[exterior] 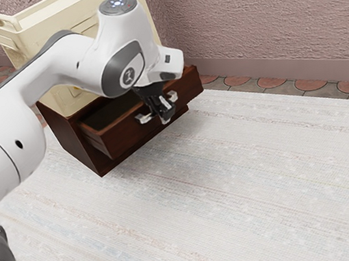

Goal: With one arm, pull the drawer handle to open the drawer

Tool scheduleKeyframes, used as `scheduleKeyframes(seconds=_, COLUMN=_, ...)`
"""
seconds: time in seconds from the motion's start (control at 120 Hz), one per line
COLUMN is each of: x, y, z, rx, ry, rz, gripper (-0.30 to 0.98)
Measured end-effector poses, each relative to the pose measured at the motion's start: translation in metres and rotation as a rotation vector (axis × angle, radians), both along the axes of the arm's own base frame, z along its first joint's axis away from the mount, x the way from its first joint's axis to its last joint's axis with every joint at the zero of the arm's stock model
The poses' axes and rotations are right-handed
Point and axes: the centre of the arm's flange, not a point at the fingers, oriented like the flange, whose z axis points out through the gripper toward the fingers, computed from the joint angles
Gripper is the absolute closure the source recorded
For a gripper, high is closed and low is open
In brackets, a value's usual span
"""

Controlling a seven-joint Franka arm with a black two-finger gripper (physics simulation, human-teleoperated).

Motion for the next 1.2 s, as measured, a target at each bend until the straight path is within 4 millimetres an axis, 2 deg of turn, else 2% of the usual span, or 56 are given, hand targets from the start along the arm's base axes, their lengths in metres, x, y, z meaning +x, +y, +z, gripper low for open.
scheduleKeyframes(seconds=0.5, x=-0.014, y=-0.058, z=-0.002, rx=-0.044, ry=0.015, rz=-0.032, gripper=0.49)
scheduleKeyframes(seconds=0.667, x=-0.015, y=-0.067, z=0.002, rx=-0.042, ry=0.002, rz=-0.028, gripper=0.57)
scheduleKeyframes(seconds=0.817, x=-0.019, y=-0.071, z=0.018, rx=-0.03, ry=-0.023, rz=-0.023, gripper=0.69)
scheduleKeyframes(seconds=0.883, x=-0.025, y=-0.075, z=0.034, rx=-0.03, ry=-0.039, rz=-0.025, gripper=0.58)
scheduleKeyframes(seconds=0.95, x=-0.04, y=-0.075, z=0.067, rx=-0.03, ry=-0.075, rz=-0.023, gripper=0.43)
scheduleKeyframes(seconds=1.067, x=-0.086, y=-0.077, z=0.137, rx=-0.024, ry=-0.114, rz=-0.007, gripper=0.25)
scheduleKeyframes(seconds=1.117, x=-0.112, y=-0.079, z=0.164, rx=-0.023, ry=-0.107, rz=0.003, gripper=0.19)
scheduleKeyframes(seconds=1.2, x=-0.151, y=-0.089, z=0.192, rx=-0.039, ry=-0.064, rz=0.003, gripper=0.13)
